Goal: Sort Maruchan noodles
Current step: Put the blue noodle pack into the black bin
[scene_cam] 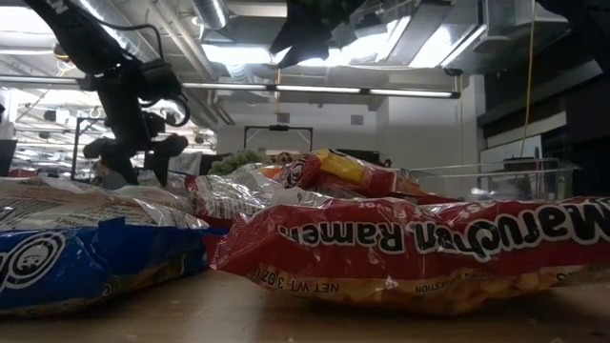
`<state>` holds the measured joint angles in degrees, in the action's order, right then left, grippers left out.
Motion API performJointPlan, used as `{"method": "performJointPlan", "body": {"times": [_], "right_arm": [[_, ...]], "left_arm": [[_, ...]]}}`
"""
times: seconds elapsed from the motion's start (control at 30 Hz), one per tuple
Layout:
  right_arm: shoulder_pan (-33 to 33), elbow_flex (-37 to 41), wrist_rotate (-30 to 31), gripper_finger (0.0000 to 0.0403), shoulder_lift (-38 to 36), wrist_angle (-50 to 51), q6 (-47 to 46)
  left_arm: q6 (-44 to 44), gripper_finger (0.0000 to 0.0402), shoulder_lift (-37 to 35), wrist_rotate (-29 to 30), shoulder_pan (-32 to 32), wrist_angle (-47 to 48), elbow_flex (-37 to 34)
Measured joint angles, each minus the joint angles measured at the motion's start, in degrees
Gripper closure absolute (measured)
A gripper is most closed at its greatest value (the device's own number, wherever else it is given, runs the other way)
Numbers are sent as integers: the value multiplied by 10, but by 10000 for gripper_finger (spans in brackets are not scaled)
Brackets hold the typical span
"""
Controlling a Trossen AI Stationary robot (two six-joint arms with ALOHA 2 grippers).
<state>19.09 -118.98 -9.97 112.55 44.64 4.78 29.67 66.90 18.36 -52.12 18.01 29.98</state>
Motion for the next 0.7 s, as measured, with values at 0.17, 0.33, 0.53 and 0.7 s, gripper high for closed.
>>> {"method": "performJointPlan", "body": {"times": [0.17,0.33,0.53,0.7], "right_arm": [[0,0,-16,162,0,0,1],[0,0,-17,162,0,0,2],[0,0,-17,162,0,0,2],[0,0,-16,162,0,0,4]], "left_arm": [[18,112,37,1,0,-10,0],[22,112,58,11,5,-33,1],[43,139,60,-17,11,-69,-1],[45,216,61,-19,11,-67,-1]]}}
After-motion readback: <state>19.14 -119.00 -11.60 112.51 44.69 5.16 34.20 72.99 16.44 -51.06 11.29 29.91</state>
